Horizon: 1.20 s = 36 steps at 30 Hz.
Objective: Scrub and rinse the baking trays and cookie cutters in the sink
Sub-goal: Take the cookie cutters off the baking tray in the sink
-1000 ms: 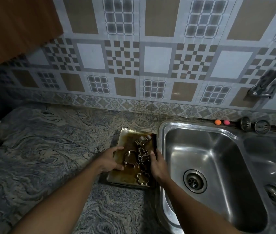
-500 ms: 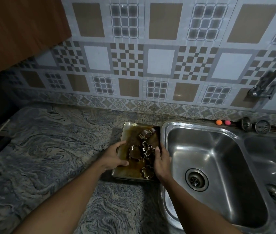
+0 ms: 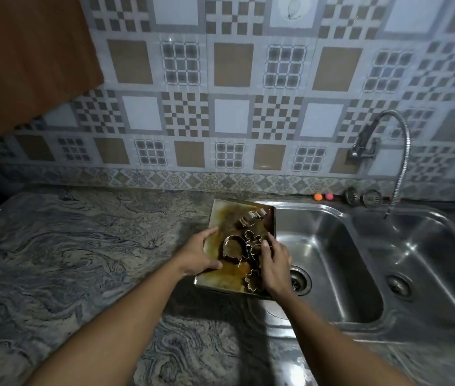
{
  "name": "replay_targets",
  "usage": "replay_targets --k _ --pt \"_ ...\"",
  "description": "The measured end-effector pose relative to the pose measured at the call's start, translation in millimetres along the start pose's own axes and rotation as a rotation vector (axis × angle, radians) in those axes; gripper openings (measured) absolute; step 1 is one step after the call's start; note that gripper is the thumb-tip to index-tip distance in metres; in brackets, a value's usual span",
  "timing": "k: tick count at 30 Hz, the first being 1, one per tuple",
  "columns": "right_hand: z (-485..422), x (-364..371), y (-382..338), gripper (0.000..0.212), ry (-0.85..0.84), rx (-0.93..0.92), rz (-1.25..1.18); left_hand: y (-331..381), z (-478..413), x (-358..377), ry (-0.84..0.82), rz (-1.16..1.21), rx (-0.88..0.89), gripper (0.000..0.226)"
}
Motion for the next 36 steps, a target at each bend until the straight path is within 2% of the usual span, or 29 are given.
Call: replay_targets --k 11,14,18,21,23,26,32,36 --pt "45 -137 41 0.050 0.182 0.069 0.119 71 17 119 -0.179 -0.026 0.145 0.102" --pt "47 -182 57 0.059 0.256 0.100 0.131 96 9 159 -0.234 -0.028 0.194 0.101" --pt "42 -241 84 0.053 0.343 0.165 0.146 126 -10 219 -0.301 -0.010 0.233 0.107" --pt "25 -284 113 0.061 0.368 0.181 0.163 151 -33 268 -0.337 0.012 0.241 0.107" --pt "9 -313 135 0.060 0.364 0.199 0.171 166 -50 302 -0.353 0.031 0.241 0.108" --pt "-19 -360 169 0.048 0.334 0.174 0.230 184 -76 355 -0.350 0.071 0.214 0.110" --pt "-79 -434 236 0.041 0.194 0.077 0.319 200 -110 451 -0.230 0.166 0.150 0.110" --pt "-106 -456 274 0.038 0.108 0.103 0.304 207 -125 490 -0.175 0.170 0.087 0.107"
Point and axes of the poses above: each hand's wrist, its own z-axis away from the middle knuckle, its own x-axis out of the palm, y = z × x, the point moved 1 cm from there along -z, towards the middle knuckle, and after that the axes turned 3 degrees about z, right-handed, at the moved point
